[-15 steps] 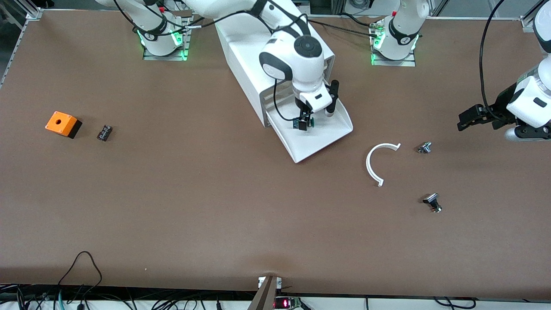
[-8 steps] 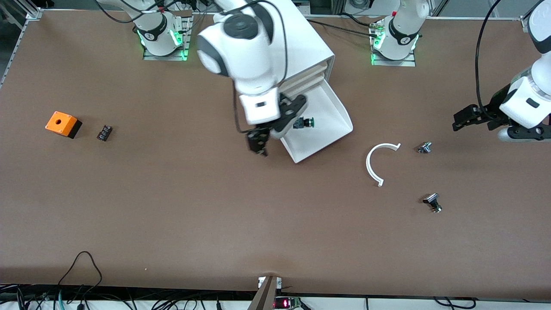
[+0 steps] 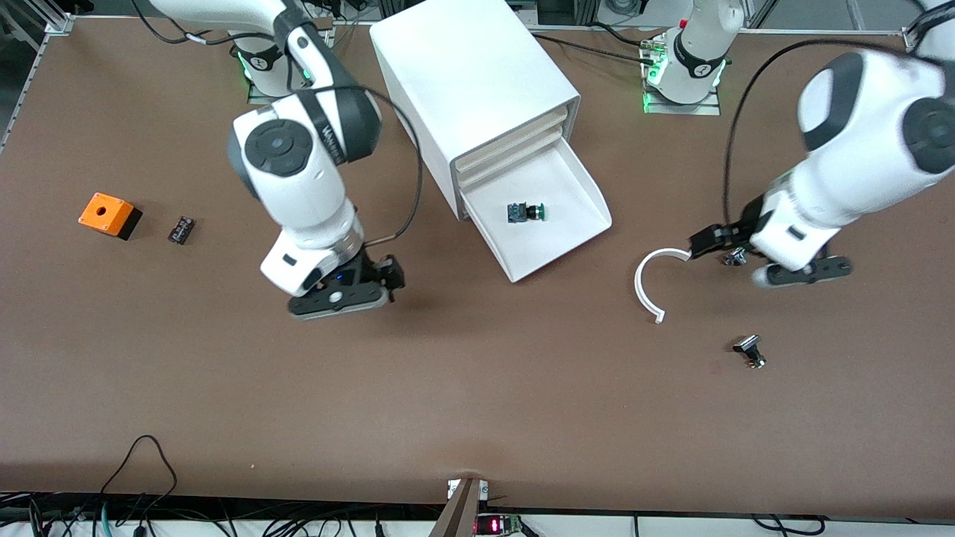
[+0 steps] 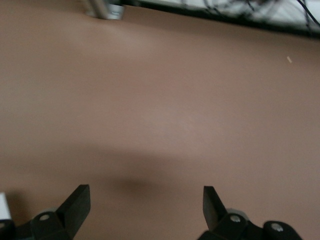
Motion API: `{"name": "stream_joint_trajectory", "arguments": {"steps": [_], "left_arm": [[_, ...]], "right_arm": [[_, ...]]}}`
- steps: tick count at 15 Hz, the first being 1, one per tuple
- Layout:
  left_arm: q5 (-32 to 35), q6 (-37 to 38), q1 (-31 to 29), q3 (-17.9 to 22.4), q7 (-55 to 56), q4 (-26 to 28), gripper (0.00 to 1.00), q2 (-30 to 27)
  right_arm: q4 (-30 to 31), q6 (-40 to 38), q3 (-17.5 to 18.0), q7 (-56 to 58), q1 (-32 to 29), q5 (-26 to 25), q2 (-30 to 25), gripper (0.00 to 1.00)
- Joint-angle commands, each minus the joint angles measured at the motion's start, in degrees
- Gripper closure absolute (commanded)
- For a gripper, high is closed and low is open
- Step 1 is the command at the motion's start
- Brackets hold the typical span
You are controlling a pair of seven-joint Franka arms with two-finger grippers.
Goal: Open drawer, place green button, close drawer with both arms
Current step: 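Withdraw the right gripper while the left gripper reaches the drawer front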
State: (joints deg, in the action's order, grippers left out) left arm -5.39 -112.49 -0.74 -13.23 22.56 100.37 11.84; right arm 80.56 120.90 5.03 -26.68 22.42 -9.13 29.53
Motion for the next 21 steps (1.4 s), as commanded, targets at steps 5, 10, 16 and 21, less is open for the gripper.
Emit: {"name": "stream_joint_trajectory", "arguments": {"steps": [5,10,16,21], "left_arm": [[-0.67,-26.69,8.38,-0.3,14.51,10.19,0.0,9.68],[-0.76,-35.94,14.09,-0.3,23.65,15.02,0.0,13.38],[-3.38,-37.54,19.64,-0.3,25.95,17.49,0.0,15.4],[-4.27,-37.1,20.08,-1.52,29.9,21.7,0.0,12.16]], "right_arm": [[6.97,-6.2,0.69,-6.01,-14.85,0.69,-4.04,0.0],[13.22,-8.56,0.69,-1.99,-22.85,0.69,-13.78,0.0],[10.68,-18.94,-4.3,19.67,-25.76,1.48,-21.88,0.0],[10.67,-27.11,-8.81,25.01,-25.85,6.58,-26.45,0.0]]}}
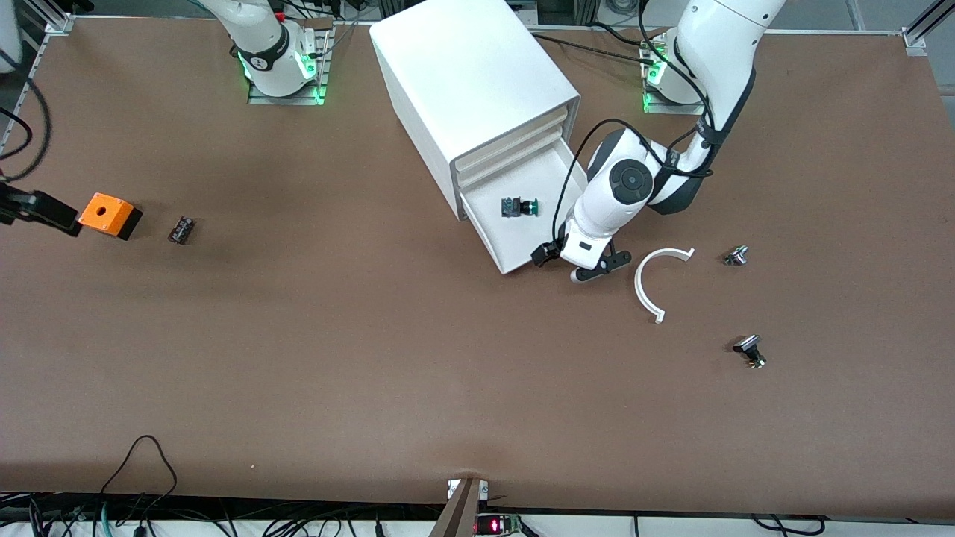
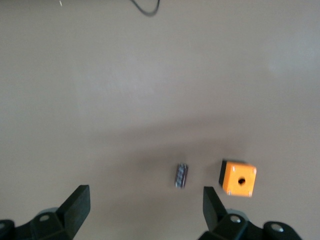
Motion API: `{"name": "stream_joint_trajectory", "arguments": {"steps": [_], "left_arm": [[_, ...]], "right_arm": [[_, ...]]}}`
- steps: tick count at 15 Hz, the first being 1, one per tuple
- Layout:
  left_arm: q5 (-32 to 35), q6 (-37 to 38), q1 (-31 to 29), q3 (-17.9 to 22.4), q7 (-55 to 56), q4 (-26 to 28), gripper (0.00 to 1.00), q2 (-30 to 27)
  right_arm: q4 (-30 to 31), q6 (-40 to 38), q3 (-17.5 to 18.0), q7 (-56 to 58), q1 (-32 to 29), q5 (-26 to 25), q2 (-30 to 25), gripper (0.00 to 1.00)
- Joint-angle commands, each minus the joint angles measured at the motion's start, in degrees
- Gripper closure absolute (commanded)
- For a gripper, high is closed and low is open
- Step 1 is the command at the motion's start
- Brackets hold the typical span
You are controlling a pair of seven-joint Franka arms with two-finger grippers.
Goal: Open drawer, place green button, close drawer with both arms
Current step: 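Push the drawer shut with the left gripper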
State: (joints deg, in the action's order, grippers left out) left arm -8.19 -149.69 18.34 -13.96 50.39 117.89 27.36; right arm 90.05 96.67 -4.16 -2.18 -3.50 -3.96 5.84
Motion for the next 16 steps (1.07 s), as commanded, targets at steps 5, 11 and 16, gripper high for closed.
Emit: {"name": "stream_joint_trajectory", "arguments": {"steps": [5,11,16], "left_arm": [[-1.48,0.63,3.8,-4.93,15.25,6.21,0.0,-5.04],[-1.48,1.51,4.51,-10.28,21.49,8.15,0.0,-6.18],[-1.04,1.51,4.25,-11.44,24.15,8.24,0.0,-6.27]], "right_arm": [[3.54,-3.25,0.56,0.42,0.07,1.68,-6.18,0.0],[10.93,-1.32,0.29,1.03,0.07,2.47,-11.37,0.0],[11.55,-0.79,0.38,1.47,0.07,2.56,-12.61,0.0]]}}
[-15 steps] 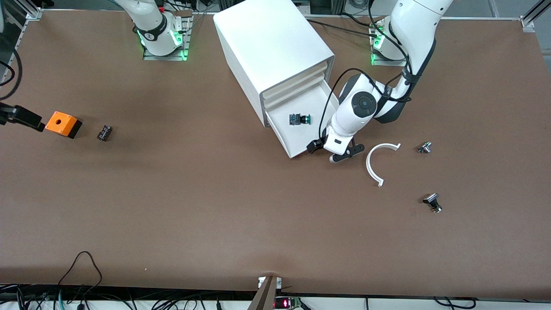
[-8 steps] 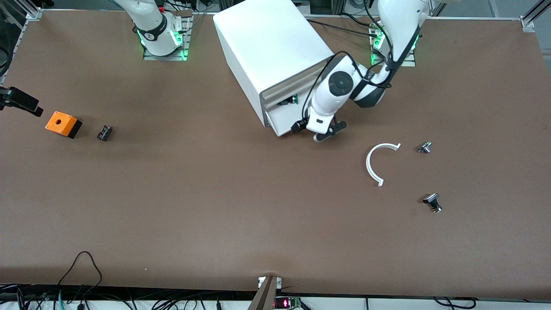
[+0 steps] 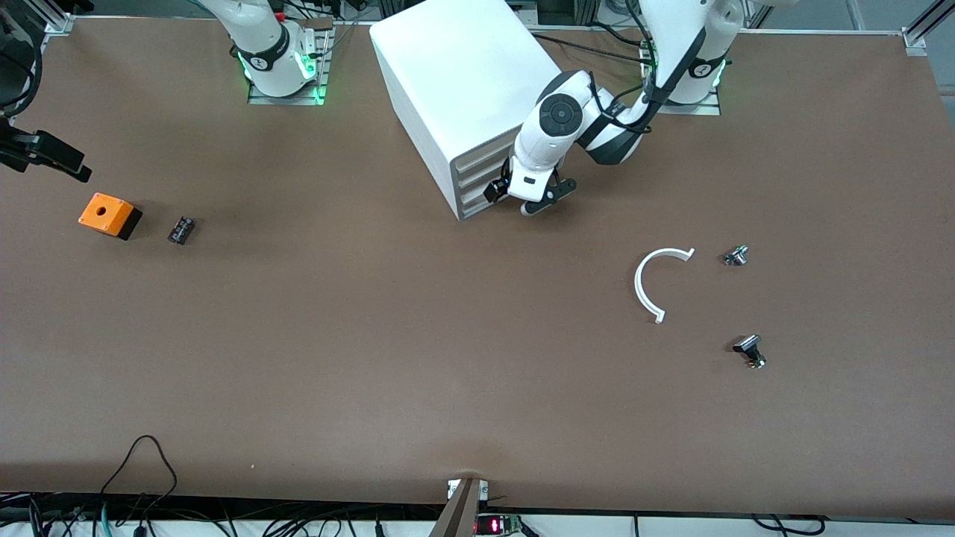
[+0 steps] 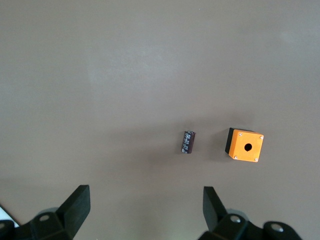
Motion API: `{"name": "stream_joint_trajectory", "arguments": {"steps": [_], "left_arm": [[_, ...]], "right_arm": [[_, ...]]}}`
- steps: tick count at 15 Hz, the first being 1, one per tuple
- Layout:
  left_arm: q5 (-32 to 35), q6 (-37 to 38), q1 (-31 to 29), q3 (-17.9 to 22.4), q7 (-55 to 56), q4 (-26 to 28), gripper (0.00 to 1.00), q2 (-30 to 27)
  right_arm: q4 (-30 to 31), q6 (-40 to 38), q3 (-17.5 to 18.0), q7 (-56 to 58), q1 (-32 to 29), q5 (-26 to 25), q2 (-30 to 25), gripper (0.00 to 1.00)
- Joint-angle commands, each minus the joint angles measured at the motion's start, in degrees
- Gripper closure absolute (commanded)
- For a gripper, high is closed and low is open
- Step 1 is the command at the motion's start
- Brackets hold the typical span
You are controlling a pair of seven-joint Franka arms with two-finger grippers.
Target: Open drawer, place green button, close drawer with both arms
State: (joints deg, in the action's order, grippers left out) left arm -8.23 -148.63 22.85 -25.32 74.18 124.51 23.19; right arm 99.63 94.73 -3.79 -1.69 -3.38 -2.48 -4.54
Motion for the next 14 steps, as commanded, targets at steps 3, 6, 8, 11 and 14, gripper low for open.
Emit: {"name": "stream_joint_trajectory", "arguments": {"steps": [3,6,8,11,14], "left_arm": [[-0.56,0.36,-3.93,4.65,-0.17,0.47,0.0,-5.24],[-0.56,1.93,-12.01,5.02,-12.32,-1.55,0.0,-9.37],[-0.56,4.73,-18.16,5.02,-30.06,-1.55,0.0,-14.19],[-0.65,17.61,-27.22,6.06,-50.13,-6.18,0.0,-20.18],[-0.47,37.83,-27.94,13.26,-62.19,-20.31,0.0,-20.9]], "right_arm": [[3.11,1.33,-0.08,0.98,-0.05,1.17,-3.18,0.0],[7.58,4.31,0.27,0.98,-0.05,1.43,-6.52,0.0],[7.69,3.97,0.01,0.98,-0.05,1.43,-6.62,0.0],[7.42,3.88,-0.08,1.07,-0.05,1.34,-6.18,0.0],[5.4,3.88,-0.08,0.02,-0.05,1.43,-4.34,0.0]]}}
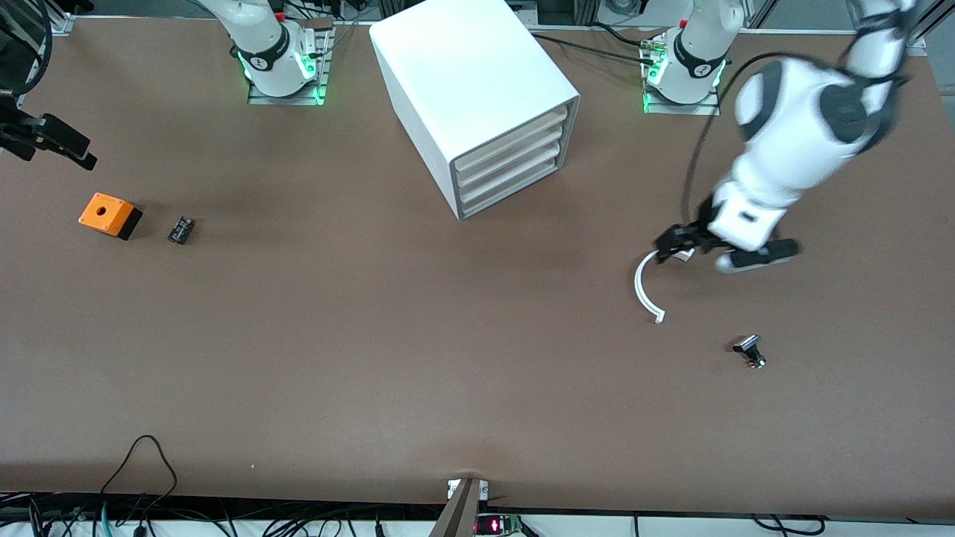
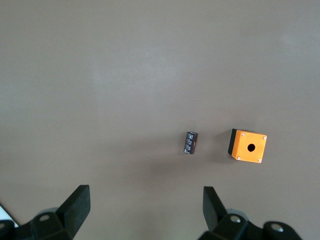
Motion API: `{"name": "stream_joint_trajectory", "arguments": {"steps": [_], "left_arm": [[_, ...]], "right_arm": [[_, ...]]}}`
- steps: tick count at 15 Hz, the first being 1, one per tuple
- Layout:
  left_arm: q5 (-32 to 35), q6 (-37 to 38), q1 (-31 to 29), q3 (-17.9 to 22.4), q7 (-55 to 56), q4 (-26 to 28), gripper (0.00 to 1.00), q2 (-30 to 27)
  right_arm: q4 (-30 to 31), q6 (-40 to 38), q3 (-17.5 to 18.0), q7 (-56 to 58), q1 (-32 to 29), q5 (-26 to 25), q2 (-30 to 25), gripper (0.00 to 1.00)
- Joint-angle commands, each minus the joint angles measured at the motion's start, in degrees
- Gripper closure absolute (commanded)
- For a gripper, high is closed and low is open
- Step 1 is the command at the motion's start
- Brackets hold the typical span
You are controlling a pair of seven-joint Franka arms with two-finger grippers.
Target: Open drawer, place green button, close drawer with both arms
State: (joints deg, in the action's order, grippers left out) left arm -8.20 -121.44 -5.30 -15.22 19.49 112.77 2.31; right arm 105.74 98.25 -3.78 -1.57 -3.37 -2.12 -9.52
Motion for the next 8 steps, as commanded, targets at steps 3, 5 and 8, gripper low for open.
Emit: {"name": "stream_joint_trajectory", "arguments": {"steps": [3,5,8], "left_arm": [[1.69,22.19,0.2,8.7,-21.55,-17.48,0.0,0.15],[3.44,24.05,0.29,9.07,-23.97,-18.55,0.0,0.15],[5.38,24.58,0.73,9.07,-23.97,-18.99,0.0,0.06]], "right_arm": [[-0.8,0.27,0.35,0.6,0.29,0.71,1.69,0.0],[-0.8,0.27,0.35,0.78,0.29,0.88,1.78,0.0],[-1.24,1.06,0.26,2.71,0.12,0.62,2.31,0.0]]}}
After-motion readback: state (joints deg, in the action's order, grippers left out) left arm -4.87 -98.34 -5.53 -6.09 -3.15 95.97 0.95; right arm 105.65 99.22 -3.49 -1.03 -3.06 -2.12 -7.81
